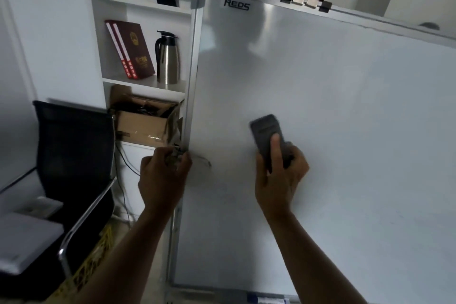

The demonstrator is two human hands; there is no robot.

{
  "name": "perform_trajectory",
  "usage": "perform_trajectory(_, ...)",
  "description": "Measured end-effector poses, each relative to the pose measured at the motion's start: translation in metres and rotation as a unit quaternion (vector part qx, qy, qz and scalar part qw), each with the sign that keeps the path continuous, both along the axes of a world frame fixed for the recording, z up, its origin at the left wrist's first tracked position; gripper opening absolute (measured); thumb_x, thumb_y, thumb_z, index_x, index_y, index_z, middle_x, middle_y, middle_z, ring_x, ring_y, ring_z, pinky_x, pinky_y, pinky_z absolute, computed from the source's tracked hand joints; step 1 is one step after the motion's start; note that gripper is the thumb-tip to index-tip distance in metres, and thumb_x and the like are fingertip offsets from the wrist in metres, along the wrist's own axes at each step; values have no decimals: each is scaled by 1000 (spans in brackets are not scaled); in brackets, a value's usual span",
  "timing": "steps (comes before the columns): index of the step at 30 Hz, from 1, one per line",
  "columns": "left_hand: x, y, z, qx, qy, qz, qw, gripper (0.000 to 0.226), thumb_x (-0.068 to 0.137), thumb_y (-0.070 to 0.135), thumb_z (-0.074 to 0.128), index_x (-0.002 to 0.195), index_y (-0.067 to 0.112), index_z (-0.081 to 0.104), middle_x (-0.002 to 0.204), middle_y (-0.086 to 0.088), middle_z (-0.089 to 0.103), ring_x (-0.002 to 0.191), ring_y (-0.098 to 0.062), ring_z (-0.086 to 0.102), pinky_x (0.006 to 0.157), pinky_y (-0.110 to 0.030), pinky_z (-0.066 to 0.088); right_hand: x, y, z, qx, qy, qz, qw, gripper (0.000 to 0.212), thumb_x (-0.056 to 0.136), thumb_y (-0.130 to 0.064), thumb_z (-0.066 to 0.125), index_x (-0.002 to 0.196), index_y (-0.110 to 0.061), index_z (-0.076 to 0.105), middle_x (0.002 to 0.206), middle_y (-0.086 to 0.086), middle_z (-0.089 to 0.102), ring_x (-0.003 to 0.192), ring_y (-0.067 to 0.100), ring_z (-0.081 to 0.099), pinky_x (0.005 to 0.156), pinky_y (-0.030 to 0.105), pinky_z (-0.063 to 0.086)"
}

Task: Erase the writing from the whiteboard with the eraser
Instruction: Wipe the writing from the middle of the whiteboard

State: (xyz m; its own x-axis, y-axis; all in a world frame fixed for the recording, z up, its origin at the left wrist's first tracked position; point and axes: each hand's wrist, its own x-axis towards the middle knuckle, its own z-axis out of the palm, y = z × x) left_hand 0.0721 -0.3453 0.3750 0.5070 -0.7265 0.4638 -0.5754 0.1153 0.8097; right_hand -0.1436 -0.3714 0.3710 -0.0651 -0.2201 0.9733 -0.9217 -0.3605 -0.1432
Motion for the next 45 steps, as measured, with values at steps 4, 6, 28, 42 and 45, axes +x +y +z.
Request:
perform_trajectory(4,1,-1,0,-19,-6,-2,1000,33,83,44,65,108,22,61,85,13,46,102,-23,56,72,-32,41,10,-2,-4,-7,342,9,940,54,89,-27,63,137,-43,45,120,9,45,106,32,48,86,42,37)
perform_trajectory(6,3,-5,-4,-41,-5,-9,999,31,82,42,67,105,20,61,81,15,47,100,-23,56,70,-32,41,8,-9,11,-4,183,6,983,54,89,-26,67,137,-38,46,122,14,50,106,34,51,89,42,36)
perform_trajectory(28,3,-15,-12,-49,15,-19,998,28,82,42,66,101,24,57,85,10,58,101,-18,49,68,-29,38,-14,-5,-19,6,349,9,937,64,83,-26,68,140,-40,42,122,12,44,106,34,47,85,43,39)
perform_trajectory(42,3,-9,-5,-42,15,-37,998,30,83,40,63,105,21,56,91,8,58,100,-14,43,69,-29,37,13,6,-78,90,83,7,992,54,86,-24,67,136,-26,46,124,21,44,107,42,46,90,48,41)
perform_trajectory(45,5,-8,-6,-36,13,-44,998,30,83,42,62,106,22,55,91,7,58,100,-13,43,70,-29,38,10,10,-90,103,229,23,968,54,85,-24,62,135,-29,44,125,20,43,107,40,44,86,50,44)
